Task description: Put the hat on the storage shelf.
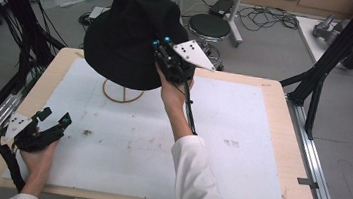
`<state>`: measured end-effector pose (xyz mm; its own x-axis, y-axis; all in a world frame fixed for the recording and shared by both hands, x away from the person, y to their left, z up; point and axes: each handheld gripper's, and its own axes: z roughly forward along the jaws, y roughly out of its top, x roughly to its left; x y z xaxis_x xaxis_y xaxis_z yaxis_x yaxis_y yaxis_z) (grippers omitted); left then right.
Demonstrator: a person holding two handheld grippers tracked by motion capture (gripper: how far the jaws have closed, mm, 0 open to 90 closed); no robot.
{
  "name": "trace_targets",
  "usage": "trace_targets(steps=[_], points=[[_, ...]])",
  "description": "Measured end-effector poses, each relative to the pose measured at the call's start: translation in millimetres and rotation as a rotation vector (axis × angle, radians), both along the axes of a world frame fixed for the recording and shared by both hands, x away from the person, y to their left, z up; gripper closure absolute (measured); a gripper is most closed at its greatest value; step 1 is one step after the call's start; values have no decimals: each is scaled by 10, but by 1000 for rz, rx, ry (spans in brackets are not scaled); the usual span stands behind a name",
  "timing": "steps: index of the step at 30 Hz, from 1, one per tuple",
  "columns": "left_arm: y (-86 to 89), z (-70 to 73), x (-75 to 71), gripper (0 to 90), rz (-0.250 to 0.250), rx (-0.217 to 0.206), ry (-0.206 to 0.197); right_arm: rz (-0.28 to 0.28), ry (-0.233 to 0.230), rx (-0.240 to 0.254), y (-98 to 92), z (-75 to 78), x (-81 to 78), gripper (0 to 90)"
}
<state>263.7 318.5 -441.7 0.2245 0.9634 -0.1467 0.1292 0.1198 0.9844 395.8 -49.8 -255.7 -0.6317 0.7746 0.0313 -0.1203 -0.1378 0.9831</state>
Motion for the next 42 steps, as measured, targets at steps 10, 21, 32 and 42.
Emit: trace_targets(steps=[10,21,32,42], points=[[-10,34,13,255,3,8,-16,11,19,-4,379,-50,363,864],[51,34,-19,255,19,-12,-18,-4,52,-14,638,-35,657,864],[95,38,-85,256,33,-16,-19,1,121,-78,870,-181,782,862],[152,31,-109,256,47,-35,-14,17,170,-120,952,-272,786,850]])
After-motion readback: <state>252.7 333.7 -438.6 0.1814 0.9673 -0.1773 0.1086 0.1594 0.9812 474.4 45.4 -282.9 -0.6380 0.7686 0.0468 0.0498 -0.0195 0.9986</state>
